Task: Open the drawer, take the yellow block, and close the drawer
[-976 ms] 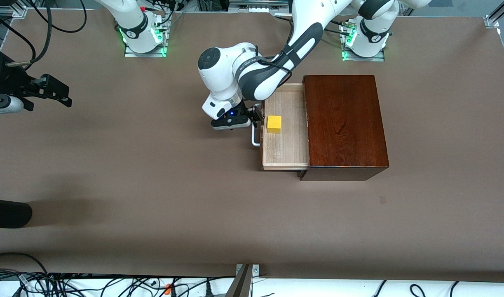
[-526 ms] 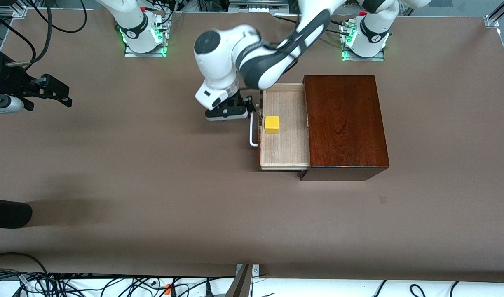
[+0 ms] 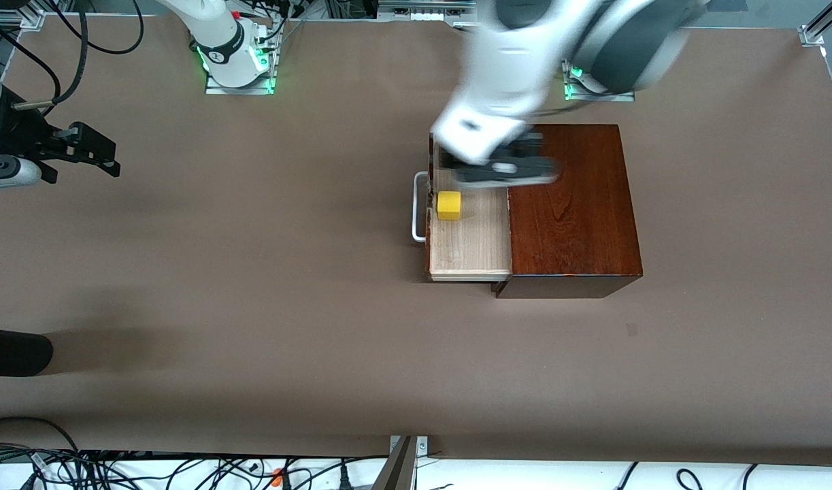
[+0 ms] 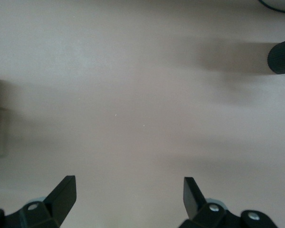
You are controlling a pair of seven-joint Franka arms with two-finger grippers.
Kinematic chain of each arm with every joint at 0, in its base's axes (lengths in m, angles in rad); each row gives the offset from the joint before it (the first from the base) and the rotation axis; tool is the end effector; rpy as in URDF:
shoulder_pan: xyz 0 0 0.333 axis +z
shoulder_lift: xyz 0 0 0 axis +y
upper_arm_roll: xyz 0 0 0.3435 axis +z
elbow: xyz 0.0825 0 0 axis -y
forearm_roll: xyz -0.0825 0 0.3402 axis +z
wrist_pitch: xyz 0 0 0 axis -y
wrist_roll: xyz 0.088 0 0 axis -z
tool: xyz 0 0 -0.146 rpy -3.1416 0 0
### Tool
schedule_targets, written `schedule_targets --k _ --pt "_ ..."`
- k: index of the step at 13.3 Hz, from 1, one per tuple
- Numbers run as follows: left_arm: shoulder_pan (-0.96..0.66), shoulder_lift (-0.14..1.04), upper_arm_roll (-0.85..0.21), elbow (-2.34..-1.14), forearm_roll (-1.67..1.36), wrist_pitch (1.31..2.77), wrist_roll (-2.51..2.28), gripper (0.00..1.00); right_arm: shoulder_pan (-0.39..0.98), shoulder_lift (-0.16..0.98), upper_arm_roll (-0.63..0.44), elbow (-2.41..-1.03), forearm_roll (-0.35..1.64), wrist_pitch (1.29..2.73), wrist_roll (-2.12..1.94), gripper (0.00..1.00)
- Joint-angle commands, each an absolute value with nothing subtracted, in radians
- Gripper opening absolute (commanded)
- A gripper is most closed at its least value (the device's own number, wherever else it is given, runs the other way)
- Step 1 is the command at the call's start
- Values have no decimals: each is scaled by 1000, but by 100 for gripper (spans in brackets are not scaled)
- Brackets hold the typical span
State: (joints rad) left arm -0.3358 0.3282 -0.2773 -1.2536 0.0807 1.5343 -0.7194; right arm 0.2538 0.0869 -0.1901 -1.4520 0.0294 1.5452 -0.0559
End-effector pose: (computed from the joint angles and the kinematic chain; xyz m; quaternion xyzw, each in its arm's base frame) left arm 0.5207 -0.3159 0.5660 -0.9980 -0.0601 0.0165 0.0079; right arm 0.5362 0.0436 0.6167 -0.9981 -0.0606 -0.0039 0.0065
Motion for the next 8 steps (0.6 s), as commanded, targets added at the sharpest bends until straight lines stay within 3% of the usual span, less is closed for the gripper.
schedule_targets --k 1,6,8 --pt "-189 138 -290 -1489 48 1545 -609 100 265 95 -178 -1447 8 1551 -57 100" --pt "50 92 -288 -1514 -5 1506 -326 100 295 113 -181 -1447 18 1601 -58 100" --pt "31 86 -199 -1529 -9 1506 -202 100 305 115 -178 -1453 43 1588 -57 100"
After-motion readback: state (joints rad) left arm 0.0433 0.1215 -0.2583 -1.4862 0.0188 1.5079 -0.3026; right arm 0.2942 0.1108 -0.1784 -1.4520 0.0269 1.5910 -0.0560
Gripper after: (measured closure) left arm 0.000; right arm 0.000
